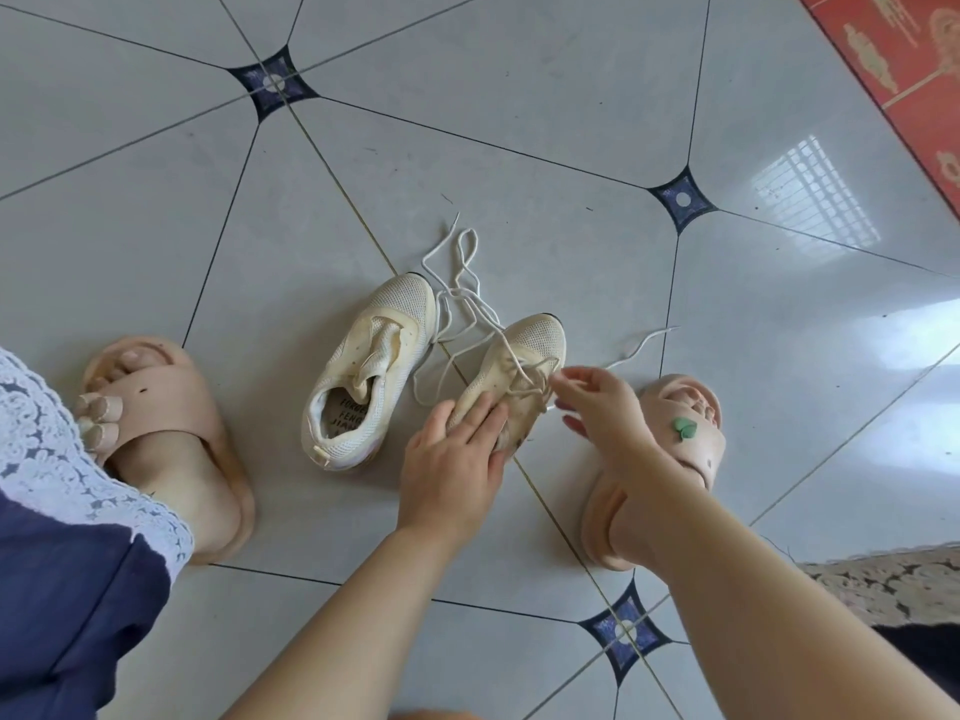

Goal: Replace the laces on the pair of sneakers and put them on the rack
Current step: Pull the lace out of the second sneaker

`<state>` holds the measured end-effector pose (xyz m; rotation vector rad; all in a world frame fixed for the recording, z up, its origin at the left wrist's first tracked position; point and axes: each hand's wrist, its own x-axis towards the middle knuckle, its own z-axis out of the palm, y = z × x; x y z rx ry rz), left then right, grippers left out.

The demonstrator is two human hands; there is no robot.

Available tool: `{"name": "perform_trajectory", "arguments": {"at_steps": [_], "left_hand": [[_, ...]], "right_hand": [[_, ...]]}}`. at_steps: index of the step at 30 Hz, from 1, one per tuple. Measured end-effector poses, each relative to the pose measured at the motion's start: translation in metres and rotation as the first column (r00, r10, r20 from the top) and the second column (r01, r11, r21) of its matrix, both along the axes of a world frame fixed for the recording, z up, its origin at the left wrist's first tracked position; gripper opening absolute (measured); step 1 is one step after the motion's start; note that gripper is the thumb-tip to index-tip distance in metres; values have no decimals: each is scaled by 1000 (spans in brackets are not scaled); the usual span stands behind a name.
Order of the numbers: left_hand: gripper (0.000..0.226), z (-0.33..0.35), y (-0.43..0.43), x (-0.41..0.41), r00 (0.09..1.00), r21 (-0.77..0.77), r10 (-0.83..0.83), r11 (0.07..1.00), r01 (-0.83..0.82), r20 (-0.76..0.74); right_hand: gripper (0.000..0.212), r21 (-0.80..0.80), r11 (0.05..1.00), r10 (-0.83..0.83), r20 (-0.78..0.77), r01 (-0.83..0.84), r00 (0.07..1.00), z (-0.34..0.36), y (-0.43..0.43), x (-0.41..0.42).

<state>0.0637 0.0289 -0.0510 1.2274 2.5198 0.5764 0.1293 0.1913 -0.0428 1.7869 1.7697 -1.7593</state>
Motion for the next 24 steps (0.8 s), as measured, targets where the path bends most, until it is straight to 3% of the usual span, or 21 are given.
{"name": "perform_trajectory", "arguments": {"at_steps": [2, 5, 10, 12, 14, 16, 17, 18, 21, 22, 24], "left_hand": [[38, 0, 1, -1, 1000, 6, 7, 1000, -7, -26], [37, 0, 1, 0, 1000, -7, 10, 1000, -10, -8], [41, 1, 0, 0, 999, -66, -1, 998, 5, 55], [40, 2, 1, -2, 998, -68, -6, 998, 11, 67], [39, 2, 0, -2, 999, -45, -22, 999, 24, 41], [40, 0, -1, -2, 999, -22, -31, 999, 31, 11], [40, -1, -1, -1, 1000, -16, -27, 1000, 27, 8], [40, -2, -1, -1, 1000, -9, -19, 1000, 19, 8], [41, -4, 0, 0, 1000, 7, -3, 1000, 4, -6], [41, -4, 0, 0, 1000, 6, 4, 1000, -4, -9], [40, -3, 1, 0, 1000, 10, 13, 1000, -13, -13]], "right_hand": [[19, -24, 999, -48, -19, 48, 999, -7, -10, 6], [9, 137, 989, -59, -13, 60, 998, -10, -15, 4], [14, 281, 938, 168, 152, -205, 974, 2, -10, -9], [19, 430, 817, 256, 327, -384, 910, 13, 10, -13], [16, 560, 633, 304, 454, -534, 837, 26, 36, -18], [15, 608, 483, 371, 510, -630, 776, 32, 50, -22], [16, 613, 475, 384, 501, -631, 775, 30, 50, -24], [16, 604, 530, 378, 459, -595, 804, 26, 46, -24], [23, 387, 886, 196, 191, -257, 962, 11, 26, -16], [27, 254, 956, 114, 129, -144, 985, 7, 17, -11], [25, 66, 998, 5, 76, -10, 997, 0, -1, 0]]}}
